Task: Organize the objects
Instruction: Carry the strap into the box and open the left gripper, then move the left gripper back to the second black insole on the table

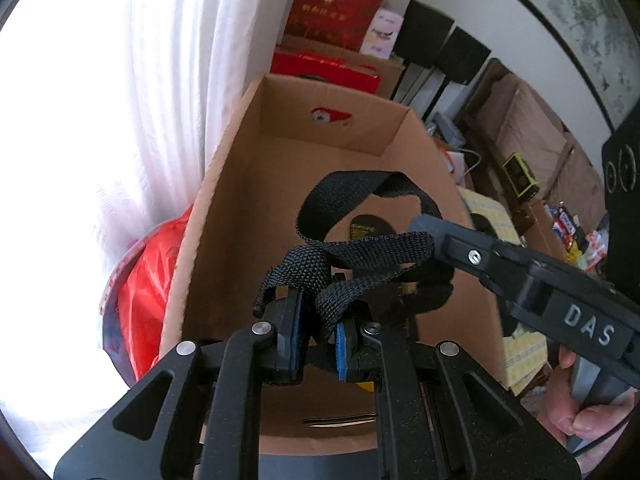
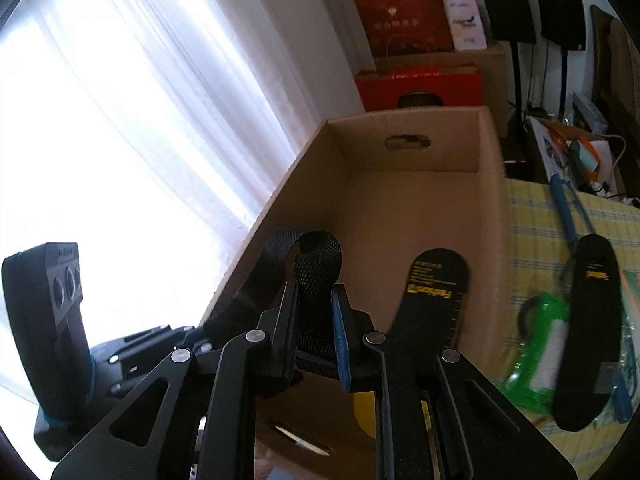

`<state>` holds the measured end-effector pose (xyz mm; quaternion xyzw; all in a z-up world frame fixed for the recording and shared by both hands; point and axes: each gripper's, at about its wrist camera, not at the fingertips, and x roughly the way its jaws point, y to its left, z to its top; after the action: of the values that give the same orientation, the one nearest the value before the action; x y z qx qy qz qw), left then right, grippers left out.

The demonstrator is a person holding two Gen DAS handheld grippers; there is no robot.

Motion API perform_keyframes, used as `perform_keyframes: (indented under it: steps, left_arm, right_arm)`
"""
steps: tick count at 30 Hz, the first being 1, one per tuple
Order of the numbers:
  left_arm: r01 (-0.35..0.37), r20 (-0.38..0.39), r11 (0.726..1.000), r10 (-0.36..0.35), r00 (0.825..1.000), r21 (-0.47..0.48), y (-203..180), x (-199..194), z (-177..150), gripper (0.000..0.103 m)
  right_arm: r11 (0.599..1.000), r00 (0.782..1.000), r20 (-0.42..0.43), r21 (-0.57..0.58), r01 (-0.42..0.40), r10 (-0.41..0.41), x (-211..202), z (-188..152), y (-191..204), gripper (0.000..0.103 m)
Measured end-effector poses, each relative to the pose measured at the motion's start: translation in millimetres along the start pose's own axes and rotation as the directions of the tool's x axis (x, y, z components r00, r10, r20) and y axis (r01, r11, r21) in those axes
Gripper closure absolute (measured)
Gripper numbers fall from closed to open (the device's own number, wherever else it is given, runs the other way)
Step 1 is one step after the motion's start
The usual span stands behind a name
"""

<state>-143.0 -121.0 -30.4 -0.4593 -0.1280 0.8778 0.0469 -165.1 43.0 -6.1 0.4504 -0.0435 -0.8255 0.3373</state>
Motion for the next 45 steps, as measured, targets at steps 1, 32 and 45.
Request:
perform_keyframes:
  steps: [1, 32, 45]
  left_arm:
    - [-0.009, -0.001, 1.000, 0.009, 1.000, 0.001, 2, 1, -2, 0.088]
    - [0.039, 0.019, 0.998, -0.038, 0.999, -0.058, 20, -12, -3, 0.026]
    - [0.021, 0.068, 1.000, -0.019, 0.997, -0.023, -3, -21, 0, 0.008]
  right_arm:
    - [1.000, 1.000, -0.006, 0.004, -0.002, 0.002, 5, 1, 0, 0.088]
    - [0.995, 0.993, -0.061, -0.021, 0.095, -0.096, 30, 21, -16, 0.045]
    - [0.975, 0.977, 0.018, -0.059, 0.214, -0.213, -20, -4, -27, 0.031]
